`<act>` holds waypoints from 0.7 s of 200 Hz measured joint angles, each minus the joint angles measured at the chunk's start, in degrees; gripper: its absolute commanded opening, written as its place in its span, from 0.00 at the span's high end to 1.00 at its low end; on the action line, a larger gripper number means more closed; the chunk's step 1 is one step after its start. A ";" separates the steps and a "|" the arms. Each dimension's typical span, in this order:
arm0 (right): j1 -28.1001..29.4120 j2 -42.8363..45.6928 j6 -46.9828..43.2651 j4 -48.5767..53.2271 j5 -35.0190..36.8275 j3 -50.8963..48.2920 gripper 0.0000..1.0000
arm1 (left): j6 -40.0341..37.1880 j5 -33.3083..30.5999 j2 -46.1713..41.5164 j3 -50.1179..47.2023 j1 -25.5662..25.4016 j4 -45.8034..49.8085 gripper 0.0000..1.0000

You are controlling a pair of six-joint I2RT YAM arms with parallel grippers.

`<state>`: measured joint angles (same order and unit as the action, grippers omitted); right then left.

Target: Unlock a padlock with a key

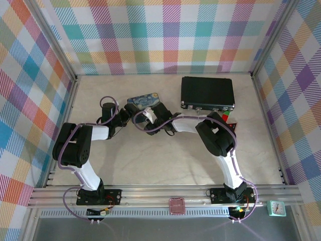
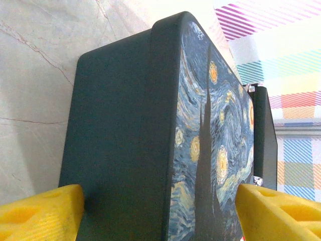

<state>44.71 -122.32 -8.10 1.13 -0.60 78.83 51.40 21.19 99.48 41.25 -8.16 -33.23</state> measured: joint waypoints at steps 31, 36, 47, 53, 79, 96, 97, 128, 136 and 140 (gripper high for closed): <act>-0.09 0.00 -0.04 -0.26 1.44 -0.24 0.68 | -0.04 0.02 0.00 0.02 0.02 0.02 0.21; -0.09 0.02 0.17 -0.44 1.51 -0.37 0.70 | -0.04 0.02 0.00 0.04 0.02 0.04 0.21; -0.09 0.26 0.13 -0.83 1.46 -0.74 0.77 | -0.33 0.00 0.00 0.24 0.02 0.22 0.21; -0.09 0.35 -0.15 -1.05 1.42 -0.92 0.80 | -0.63 -0.02 0.00 0.48 0.02 0.37 0.21; -0.13 0.39 -2.38 -0.98 1.03 -0.92 0.87 | -2.99 -0.22 0.00 2.80 0.07 2.91 0.21; -0.76 0.42 -4.00 0.13 -0.50 -0.46 0.90 | -4.33 -0.20 0.00 4.11 0.07 3.91 0.21; -0.85 0.42 -4.11 0.26 -0.72 -0.42 0.90 | -4.39 -0.22 0.00 4.15 0.07 3.93 0.21; -2.75 0.44 -6.16 3.87 -6.19 0.96 0.91 | -6.64 -0.20 0.00 5.90 0.09 6.19 0.21; -3.19 0.44 -6.62 5.03 -7.85 1.38 0.91 | -7.13 -0.20 0.00 6.16 0.09 6.49 0.21; -3.39 0.44 -7.02 5.68 -8.79 1.57 0.91 | -7.39 -0.17 0.00 6.34 0.09 6.67 0.21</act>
<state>41.32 -121.89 -15.11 6.81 -9.39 80.40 44.01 21.02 99.48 47.59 -8.08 -26.57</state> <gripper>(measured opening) 0.322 0.790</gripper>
